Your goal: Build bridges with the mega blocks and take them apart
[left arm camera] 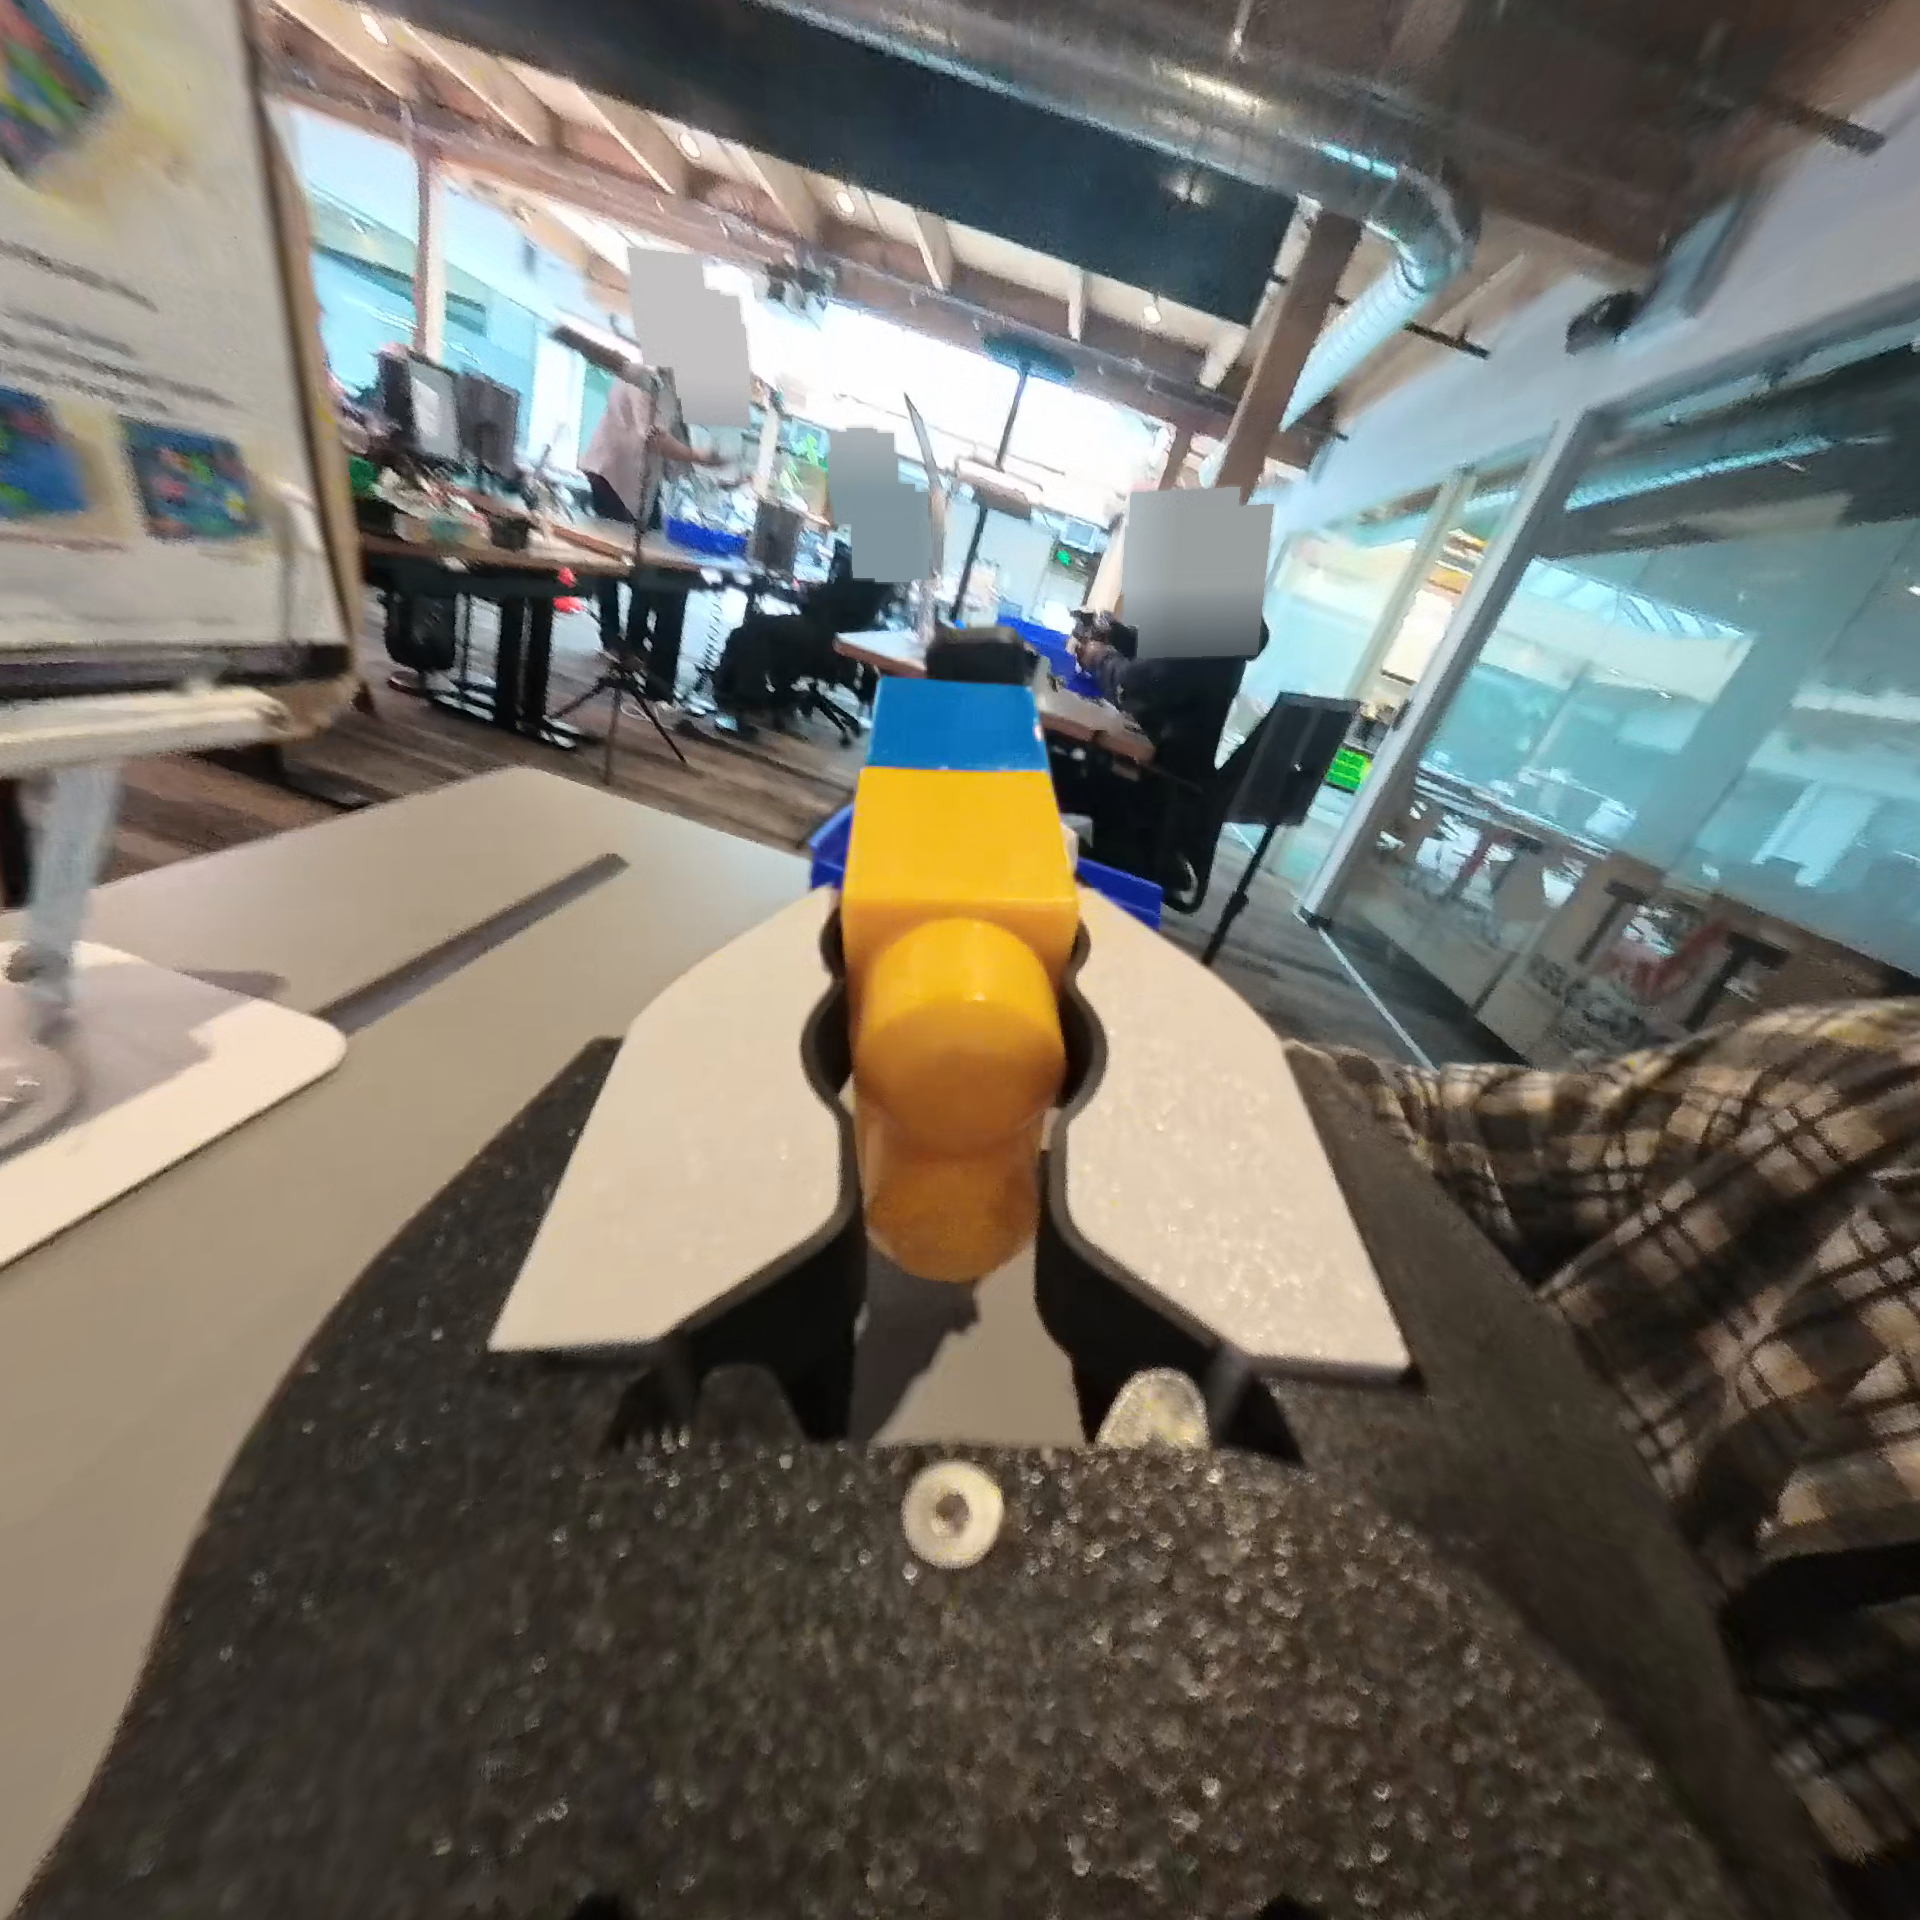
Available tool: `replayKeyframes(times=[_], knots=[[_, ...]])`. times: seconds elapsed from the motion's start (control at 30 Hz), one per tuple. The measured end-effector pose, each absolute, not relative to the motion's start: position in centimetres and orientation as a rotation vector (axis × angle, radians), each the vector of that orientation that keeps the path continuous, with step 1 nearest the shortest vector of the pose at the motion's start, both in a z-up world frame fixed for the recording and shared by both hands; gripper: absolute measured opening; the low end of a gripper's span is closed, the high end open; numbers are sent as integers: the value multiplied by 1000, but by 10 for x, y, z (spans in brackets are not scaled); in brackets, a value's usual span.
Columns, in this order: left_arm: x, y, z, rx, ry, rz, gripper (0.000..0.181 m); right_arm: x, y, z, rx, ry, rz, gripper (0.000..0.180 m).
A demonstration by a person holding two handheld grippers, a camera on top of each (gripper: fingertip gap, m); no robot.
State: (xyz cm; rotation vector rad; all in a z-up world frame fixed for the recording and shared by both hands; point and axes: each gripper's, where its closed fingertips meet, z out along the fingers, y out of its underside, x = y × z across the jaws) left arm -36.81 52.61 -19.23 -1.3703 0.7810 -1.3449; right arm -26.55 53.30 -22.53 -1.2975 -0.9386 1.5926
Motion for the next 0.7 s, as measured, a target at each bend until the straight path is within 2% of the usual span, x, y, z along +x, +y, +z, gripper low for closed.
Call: replayKeyframes(times=[0.1, 0.2, 0.33, 0.47, 0.6, 0.63, 0.7], knots=[[-365, 521, -190, -1367, 820, -1335, 36, -260, 534, -218, -1325, -900, 1554, 36], [-352, 507, -189, -1357, 894, -1351, 36, -227, 529, -207, -1439, -838, 1338, 36], [-340, 487, -184, -1329, 982, -1362, 36, -94, 536, -211, -1762, -666, 786, 36], [-331, 478, -183, -1324, 1029, -1385, 37, 45, 524, -259, -2086, -477, 402, 36], [-326, 475, -186, -1333, 1053, -1369, 37, 82, 509, -308, -2207, -420, 405, 37], [-325, 475, -187, -1336, 1056, -1373, 37, 85, 509, -315, -2219, -424, 387, 42], [-325, 475, -188, -1344, 1055, -1378, 37, 89, 513, -319, -2218, -433, 356, 67]])
